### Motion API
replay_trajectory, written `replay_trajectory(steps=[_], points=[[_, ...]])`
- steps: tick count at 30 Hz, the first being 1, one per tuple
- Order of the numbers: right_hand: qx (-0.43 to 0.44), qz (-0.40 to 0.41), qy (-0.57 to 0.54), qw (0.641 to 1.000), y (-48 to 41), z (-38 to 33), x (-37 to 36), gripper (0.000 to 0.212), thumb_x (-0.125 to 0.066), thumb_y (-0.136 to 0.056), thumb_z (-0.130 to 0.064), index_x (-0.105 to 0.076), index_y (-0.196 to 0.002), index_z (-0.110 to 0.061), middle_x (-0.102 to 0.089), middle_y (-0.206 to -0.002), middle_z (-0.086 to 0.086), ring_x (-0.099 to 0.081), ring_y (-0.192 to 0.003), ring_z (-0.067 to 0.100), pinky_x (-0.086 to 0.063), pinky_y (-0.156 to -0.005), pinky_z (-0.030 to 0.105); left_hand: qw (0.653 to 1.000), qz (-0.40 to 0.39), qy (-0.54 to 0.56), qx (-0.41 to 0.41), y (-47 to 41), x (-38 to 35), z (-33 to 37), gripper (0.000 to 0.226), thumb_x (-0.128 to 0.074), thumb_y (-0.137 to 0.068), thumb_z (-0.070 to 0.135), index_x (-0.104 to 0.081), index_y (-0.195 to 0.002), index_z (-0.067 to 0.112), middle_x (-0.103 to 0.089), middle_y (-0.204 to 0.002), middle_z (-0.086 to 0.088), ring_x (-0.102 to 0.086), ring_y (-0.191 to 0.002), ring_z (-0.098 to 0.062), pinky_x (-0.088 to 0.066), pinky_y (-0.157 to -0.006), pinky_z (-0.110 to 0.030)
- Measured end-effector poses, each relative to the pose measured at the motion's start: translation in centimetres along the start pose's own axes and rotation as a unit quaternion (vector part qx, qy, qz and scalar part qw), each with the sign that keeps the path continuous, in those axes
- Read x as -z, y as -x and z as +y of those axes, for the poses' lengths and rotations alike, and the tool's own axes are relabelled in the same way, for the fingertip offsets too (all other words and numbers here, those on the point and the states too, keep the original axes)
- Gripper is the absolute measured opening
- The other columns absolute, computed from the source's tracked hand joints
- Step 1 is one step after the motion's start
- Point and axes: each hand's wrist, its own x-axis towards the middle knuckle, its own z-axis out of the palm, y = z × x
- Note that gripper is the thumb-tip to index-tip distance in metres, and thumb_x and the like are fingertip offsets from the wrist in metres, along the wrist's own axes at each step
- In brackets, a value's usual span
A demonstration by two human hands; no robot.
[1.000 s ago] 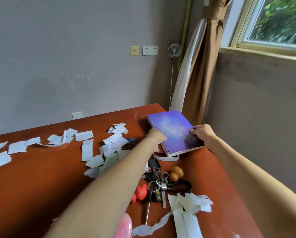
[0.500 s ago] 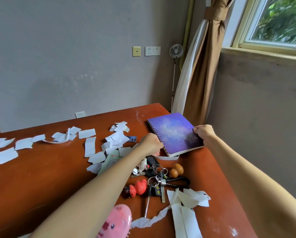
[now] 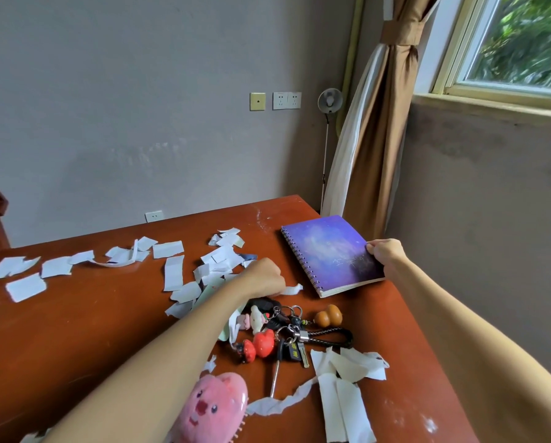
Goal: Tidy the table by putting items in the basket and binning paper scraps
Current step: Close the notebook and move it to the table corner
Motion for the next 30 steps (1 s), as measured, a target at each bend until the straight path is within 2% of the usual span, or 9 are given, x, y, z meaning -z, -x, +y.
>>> replay_trajectory(steps=[3, 6, 10, 13, 15, 19, 25, 28, 30], points=[[0.012, 0.000, 0.002, 1.000, 0.3, 0.4, 0.0, 0.028, -0.050, -0.091, 0.001, -0.065, -0.114, 0.003, -0.062, -0.123, 0.018, -0.050, -0.091, 0.020, -0.045, -0.093, 0.032, 0.996, 0.085, -0.009, 0.031, 0.0, 0.1, -0.5, 0.017, -0.047, -0.087, 0.009, -0.059, -0.089, -0.003, -0.058, -0.115, -0.024, -0.055, -0.109, -0.033, -0.046, -0.081, -0.034], [0.038, -0.011, 0.004, 0.999, 0.7, 0.6, -0.4, 0.027, -0.051, -0.092, 0.001, -0.064, -0.114, 0.005, -0.063, -0.122, 0.021, -0.050, -0.090, 0.018, -0.043, -0.084, 0.028, 0.987, 0.154, 0.005, 0.054, -0.2, -0.3, -1.0, 0.029, -0.049, -0.088, 0.009, -0.058, -0.114, -0.001, -0.059, -0.124, -0.019, -0.053, -0.117, -0.034, -0.047, -0.087, -0.034], [0.058, -0.026, 0.083, 0.995, 1.3, 0.5, -1.1, 0.026, -0.050, -0.090, -0.005, -0.069, -0.108, 0.000, -0.065, -0.117, 0.021, -0.061, -0.100, 0.030, -0.047, -0.094, 0.039, 0.983, 0.177, 0.024, 0.041, -0.6, -0.9, -1.0, 0.009, -0.051, -0.085, 0.003, -0.057, -0.090, 0.004, -0.063, -0.105, -0.014, -0.057, -0.108, -0.033, -0.044, -0.075, -0.030], [0.072, -0.016, 0.196, 0.978, 1.9, 0.7, -1.6, 0.028, -0.051, -0.089, -0.015, -0.069, -0.111, -0.013, -0.064, -0.119, 0.015, -0.056, -0.114, 0.034, -0.044, -0.094, 0.035, 0.984, 0.174, 0.034, 0.029, -0.4, -1.0, -0.7, 0.018, -0.052, -0.087, 0.005, -0.064, -0.095, -0.005, -0.065, -0.108, -0.016, -0.058, -0.109, -0.034, -0.048, -0.086, -0.035], [0.108, 0.002, 0.269, 0.957, 2.3, 0.9, -1.9, 0.030, -0.050, -0.090, -0.017, -0.066, -0.114, -0.011, -0.058, -0.124, 0.017, -0.050, -0.118, 0.036, -0.042, -0.096, 0.037, 0.984, 0.173, 0.035, 0.024, -0.4, -0.8, -0.5, 0.024, -0.052, -0.088, 0.006, -0.066, -0.102, -0.006, -0.065, -0.114, -0.019, -0.057, -0.111, -0.034, -0.049, -0.090, -0.036], [0.125, 0.028, 0.353, 0.927, 3.3, 0.9, -2.3, 0.034, -0.044, -0.094, -0.016, -0.055, -0.125, -0.005, -0.046, -0.130, 0.019, -0.040, -0.125, 0.035, -0.037, -0.101, 0.041, 0.985, 0.166, 0.043, 0.014, -0.5, -0.6, -0.5, 0.024, -0.049, -0.085, 0.003, -0.068, -0.095, -0.008, -0.069, -0.105, -0.018, -0.060, -0.106, -0.033, -0.052, -0.087, -0.038], [0.220, 0.071, 0.375, 0.898, 7.0, -1.2, -3.6, 0.033, -0.040, -0.088, -0.002, -0.052, -0.119, -0.002, -0.046, -0.124, 0.018, -0.044, -0.113, 0.037, -0.035, -0.096, 0.040, 0.981, 0.179, 0.074, 0.027, 1.6, 0.6, -0.5, 0.026, -0.044, -0.084, 0.001, -0.067, -0.096, -0.004, -0.067, -0.108, -0.020, -0.060, -0.106, -0.034, -0.051, -0.088, -0.036], [0.293, 0.062, 0.366, 0.881, 10.1, -2.6, -5.1, 0.036, -0.043, -0.086, -0.003, -0.052, -0.120, -0.002, -0.048, -0.122, 0.017, -0.048, -0.107, 0.037, -0.035, -0.094, 0.038, 0.976, 0.195, 0.090, 0.030, 3.7, 2.0, -1.0, 0.025, -0.042, -0.086, 0.003, -0.060, -0.069, 0.004, -0.066, -0.099, -0.021, -0.060, -0.094, -0.033, -0.047, -0.075, -0.032], [0.322, 0.027, 0.327, 0.888, 12.8, -3.7, -6.6, 0.035, -0.043, -0.086, -0.002, -0.051, -0.120, -0.001, -0.048, -0.123, 0.018, -0.049, -0.107, 0.038, -0.040, -0.090, 0.041, 0.969, 0.211, 0.121, 0.035, 5.3, 3.0, -2.1, 0.025, -0.043, -0.087, 0.007, -0.062, -0.073, 0.003, -0.067, -0.097, -0.019, -0.060, -0.087, -0.029, -0.046, -0.072, -0.030]])
